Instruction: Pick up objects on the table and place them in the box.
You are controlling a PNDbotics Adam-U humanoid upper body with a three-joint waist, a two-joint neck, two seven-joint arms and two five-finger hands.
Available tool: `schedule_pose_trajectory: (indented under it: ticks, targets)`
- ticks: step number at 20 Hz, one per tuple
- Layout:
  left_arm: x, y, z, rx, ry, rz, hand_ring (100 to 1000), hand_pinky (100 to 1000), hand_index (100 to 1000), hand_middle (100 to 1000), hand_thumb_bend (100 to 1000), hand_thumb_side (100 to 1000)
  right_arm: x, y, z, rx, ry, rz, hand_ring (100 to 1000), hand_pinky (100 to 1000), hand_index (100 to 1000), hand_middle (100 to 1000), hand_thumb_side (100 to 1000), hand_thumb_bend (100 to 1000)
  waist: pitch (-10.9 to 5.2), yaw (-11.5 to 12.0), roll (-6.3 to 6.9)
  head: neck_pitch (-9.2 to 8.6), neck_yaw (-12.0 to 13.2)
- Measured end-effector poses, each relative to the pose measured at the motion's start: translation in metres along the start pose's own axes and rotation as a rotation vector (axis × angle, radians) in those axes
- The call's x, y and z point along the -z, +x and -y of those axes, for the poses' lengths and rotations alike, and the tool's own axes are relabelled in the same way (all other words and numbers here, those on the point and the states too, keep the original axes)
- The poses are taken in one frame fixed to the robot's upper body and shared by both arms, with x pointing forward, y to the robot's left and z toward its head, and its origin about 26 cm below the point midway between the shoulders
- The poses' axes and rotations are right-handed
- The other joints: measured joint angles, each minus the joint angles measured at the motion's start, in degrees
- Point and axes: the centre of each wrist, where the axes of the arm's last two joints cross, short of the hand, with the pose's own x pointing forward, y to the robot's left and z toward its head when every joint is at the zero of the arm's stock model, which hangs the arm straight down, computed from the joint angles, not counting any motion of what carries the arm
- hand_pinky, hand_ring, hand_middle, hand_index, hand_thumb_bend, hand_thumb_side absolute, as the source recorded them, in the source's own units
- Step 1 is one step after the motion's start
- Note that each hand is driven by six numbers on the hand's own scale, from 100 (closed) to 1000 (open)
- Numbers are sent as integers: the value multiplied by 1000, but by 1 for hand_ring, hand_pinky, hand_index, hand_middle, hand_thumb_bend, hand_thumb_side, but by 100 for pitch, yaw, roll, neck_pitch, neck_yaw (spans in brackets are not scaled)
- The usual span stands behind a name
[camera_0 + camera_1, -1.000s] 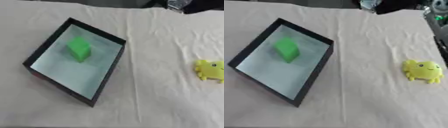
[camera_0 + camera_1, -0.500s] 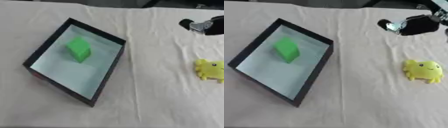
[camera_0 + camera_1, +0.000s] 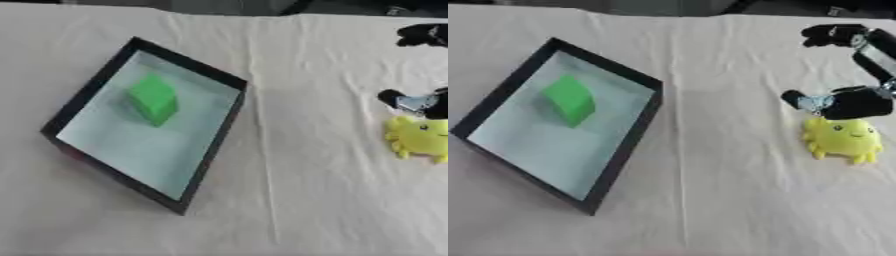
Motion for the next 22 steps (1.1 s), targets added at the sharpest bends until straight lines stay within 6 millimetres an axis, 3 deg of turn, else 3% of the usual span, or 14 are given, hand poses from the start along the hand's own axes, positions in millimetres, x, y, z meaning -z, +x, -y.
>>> schedule_pose_trajectory:
  ticks: [12,22]
  targets:
    - [0,0,-4,14,12,0,600,815,794,780,436,668,-16,-31,-14,-45,71,-113,908,958,917,821,304,460,-34,-107,30,0,-14]
    - [-1,-3,-6,19,13,-8,598,815,794,780,438,667,-16,-63,-17,-68,85,-223,913,952,916,824,156,412,-36,-122,65,0,-11]
